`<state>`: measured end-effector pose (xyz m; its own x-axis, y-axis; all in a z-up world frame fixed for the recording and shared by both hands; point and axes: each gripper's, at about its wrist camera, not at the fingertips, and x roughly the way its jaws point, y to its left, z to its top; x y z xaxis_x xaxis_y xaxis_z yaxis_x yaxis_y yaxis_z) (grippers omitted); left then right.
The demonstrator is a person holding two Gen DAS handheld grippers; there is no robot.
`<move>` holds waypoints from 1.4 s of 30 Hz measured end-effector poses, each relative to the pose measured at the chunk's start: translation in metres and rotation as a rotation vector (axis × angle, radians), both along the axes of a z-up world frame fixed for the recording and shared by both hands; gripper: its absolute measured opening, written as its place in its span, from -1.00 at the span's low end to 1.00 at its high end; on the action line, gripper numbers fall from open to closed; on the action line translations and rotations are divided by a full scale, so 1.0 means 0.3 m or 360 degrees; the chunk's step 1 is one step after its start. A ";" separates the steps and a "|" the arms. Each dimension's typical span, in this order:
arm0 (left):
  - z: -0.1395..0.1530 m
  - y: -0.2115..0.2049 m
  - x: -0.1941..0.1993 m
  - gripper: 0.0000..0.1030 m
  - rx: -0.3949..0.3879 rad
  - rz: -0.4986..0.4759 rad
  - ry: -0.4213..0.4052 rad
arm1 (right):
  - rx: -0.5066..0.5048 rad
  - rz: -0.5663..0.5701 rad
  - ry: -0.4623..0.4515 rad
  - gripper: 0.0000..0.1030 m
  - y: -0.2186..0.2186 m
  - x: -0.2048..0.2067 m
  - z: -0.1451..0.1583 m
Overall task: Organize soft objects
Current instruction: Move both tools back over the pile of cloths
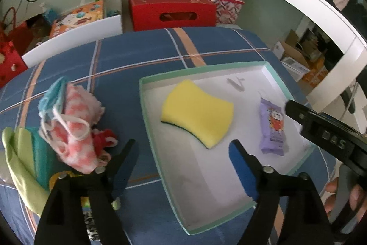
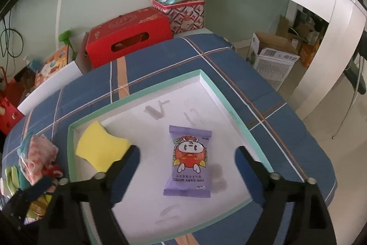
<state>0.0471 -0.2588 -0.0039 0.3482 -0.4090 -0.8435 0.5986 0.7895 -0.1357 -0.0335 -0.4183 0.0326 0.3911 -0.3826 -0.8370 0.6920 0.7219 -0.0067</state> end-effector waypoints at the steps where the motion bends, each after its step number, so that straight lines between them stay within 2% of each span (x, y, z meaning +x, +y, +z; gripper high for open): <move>1: 0.000 0.006 0.005 0.76 0.0004 0.0022 -0.0010 | -0.0006 0.0000 -0.0002 0.97 -0.001 -0.003 0.002; 6: 0.001 0.042 0.028 0.79 0.0011 0.0134 -0.0050 | -0.0055 -0.0016 -0.0009 1.00 -0.002 -0.019 0.014; 11: 0.024 0.073 0.026 0.79 -0.0035 0.0170 -0.0075 | -0.0046 -0.0020 -0.0112 1.00 0.000 -0.029 0.038; 17: 0.079 0.120 0.017 0.79 -0.0111 0.0188 -0.0129 | -0.0008 0.0090 -0.0144 1.00 0.031 -0.002 0.034; 22: 0.137 0.193 0.021 0.79 -0.0178 0.0245 -0.0185 | -0.0110 0.0221 -0.0188 1.00 0.093 0.024 0.057; 26: 0.173 0.260 0.029 0.79 -0.0227 0.0290 -0.0186 | -0.0027 0.0297 -0.0148 1.00 0.121 0.063 0.032; 28: 0.184 0.301 0.033 0.79 -0.0229 0.0318 -0.0198 | -0.0057 0.0339 -0.0126 1.00 0.148 0.084 0.029; 30: 0.193 0.349 0.041 0.79 -0.0206 0.0372 -0.0223 | -0.0112 0.0372 -0.0120 1.00 0.176 0.098 0.034; 34: 0.205 0.470 0.068 0.79 -0.0212 0.0520 -0.0238 | -0.0066 0.0478 -0.0232 1.00 0.251 0.119 0.059; 37: 0.209 0.599 0.096 0.79 -0.0252 0.0670 -0.0225 | -0.0096 0.0551 -0.0318 1.00 0.317 0.142 0.088; 42: 0.188 0.767 0.132 0.79 -0.0261 0.0876 -0.0203 | 0.0046 0.0662 -0.0391 1.00 0.389 0.185 0.074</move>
